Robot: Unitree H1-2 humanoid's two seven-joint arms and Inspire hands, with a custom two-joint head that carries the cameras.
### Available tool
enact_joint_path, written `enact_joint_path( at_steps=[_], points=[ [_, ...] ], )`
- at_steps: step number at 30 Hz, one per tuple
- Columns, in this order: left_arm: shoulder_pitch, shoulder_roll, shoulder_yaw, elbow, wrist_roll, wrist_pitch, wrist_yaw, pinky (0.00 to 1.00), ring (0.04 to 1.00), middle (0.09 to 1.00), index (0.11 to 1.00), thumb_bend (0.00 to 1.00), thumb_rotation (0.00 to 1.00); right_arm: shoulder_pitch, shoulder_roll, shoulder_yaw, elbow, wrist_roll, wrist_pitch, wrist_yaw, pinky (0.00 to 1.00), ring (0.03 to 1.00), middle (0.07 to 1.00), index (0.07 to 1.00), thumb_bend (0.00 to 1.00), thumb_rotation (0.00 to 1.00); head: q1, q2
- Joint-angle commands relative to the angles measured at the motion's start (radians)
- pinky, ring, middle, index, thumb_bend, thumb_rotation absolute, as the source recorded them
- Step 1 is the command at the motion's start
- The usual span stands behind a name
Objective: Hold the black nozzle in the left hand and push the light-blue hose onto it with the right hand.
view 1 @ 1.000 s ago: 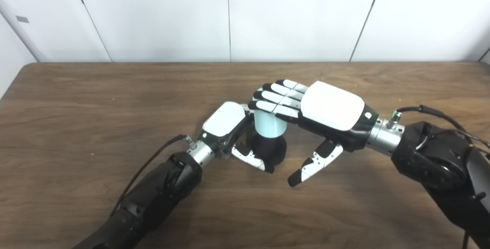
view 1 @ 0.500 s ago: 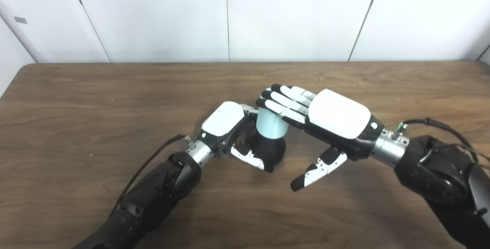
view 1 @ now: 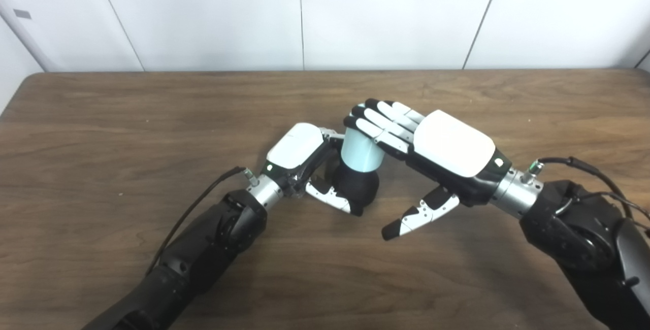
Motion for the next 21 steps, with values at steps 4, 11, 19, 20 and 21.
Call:
enact_joint_path(
  at_steps=[4,11,19,20,21],
  points=[
    [0.106,-0.017,-0.076,0.06,0.029,0.031,-0.17,0.68,0.632,0.483,0.485,0.53,0.0,-0.034,-0.041,0.058,0.017,-0.02,0.008,0.135,1.0,1.0,0.99,0.974,0.69,0.84,0.002,0.002],
    [0.106,-0.019,-0.075,0.059,0.025,0.032,-0.173,0.7,0.63,0.483,0.484,0.53,0.0,-0.075,-0.049,0.097,0.011,-0.017,0.029,0.194,0.95,0.962,0.952,0.935,0.72,0.83,0.004,0.003],
    [0.107,-0.017,-0.075,0.058,0.024,0.029,-0.172,0.69,0.63,0.483,0.484,0.53,0.0,-0.079,-0.055,0.105,0.009,-0.012,0.044,0.198,0.94,0.963,0.953,0.939,0.72,0.82,0.004,0.004],
    [0.107,-0.016,-0.076,0.057,0.025,0.029,-0.172,0.69,0.631,0.483,0.484,0.53,0.0,-0.078,-0.053,0.101,0.008,-0.011,0.049,0.193,0.94,0.969,0.958,0.946,0.72,0.82,0.004,0.004],
    [0.107,-0.015,-0.077,0.057,0.028,0.029,-0.171,0.7,0.633,0.484,0.484,0.53,0.0,-0.075,-0.048,0.095,0.007,-0.008,0.056,0.184,0.94,0.979,0.972,0.959,0.72,0.82,0.005,0.004]
  ],
)
